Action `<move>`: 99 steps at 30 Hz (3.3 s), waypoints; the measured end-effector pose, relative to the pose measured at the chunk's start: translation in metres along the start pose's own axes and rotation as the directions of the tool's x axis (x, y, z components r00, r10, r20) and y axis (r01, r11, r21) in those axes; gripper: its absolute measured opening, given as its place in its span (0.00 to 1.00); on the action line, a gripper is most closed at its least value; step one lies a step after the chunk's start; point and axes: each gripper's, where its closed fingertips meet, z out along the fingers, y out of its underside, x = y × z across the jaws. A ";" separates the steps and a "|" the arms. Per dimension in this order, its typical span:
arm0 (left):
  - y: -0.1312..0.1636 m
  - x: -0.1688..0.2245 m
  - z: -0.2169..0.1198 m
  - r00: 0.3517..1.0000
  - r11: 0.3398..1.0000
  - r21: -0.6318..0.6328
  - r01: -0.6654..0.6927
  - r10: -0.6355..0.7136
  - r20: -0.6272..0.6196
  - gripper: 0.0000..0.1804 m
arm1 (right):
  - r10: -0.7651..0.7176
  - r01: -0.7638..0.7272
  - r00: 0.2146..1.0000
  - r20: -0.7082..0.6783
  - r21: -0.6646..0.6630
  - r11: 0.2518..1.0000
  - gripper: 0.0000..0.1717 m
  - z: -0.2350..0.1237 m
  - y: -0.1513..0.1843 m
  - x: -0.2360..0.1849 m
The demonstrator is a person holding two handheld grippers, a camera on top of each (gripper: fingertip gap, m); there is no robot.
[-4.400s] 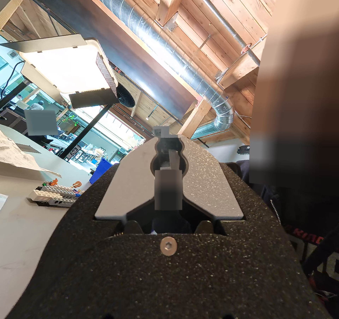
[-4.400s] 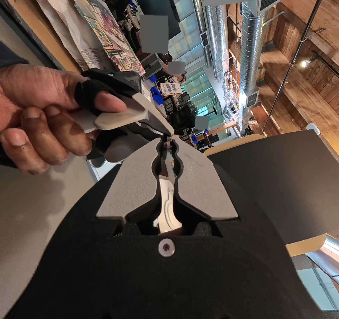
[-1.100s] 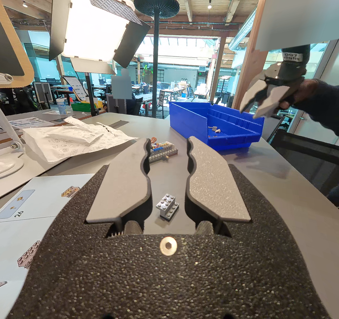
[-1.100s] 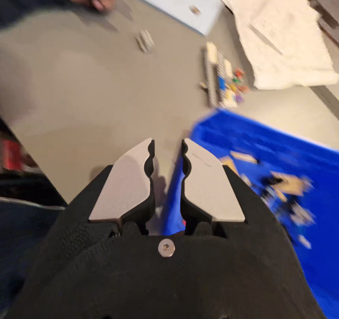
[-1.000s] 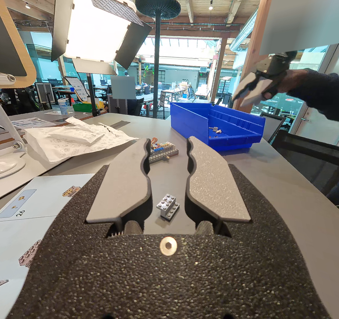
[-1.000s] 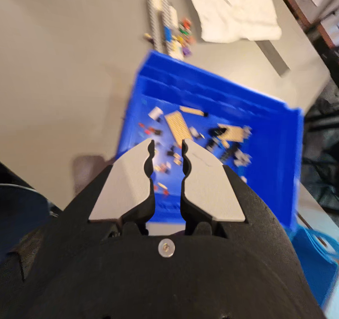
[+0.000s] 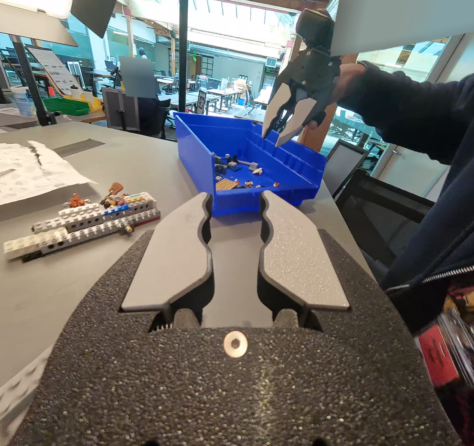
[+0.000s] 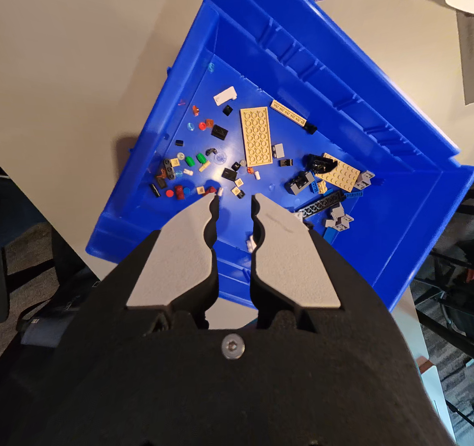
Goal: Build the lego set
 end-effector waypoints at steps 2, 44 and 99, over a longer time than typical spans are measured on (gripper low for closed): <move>-0.006 -0.002 0.019 1.000 1.000 0.022 0.018 -0.018 0.002 0.20 | 0.016 -0.016 1.000 -0.014 0.004 1.000 0.14 -0.006 0.004 0.003; 0.031 -0.031 0.111 0.985 0.965 -0.199 0.170 -0.169 0.023 0.22 | 0.092 -0.091 0.995 -0.026 0.051 0.995 0.14 -0.013 0.034 0.031; 0.027 -0.039 0.108 0.967 0.954 -0.156 0.255 -0.256 0.012 0.22 | -0.431 0.434 0.782 0.451 0.102 0.895 0.11 0.061 0.014 -0.044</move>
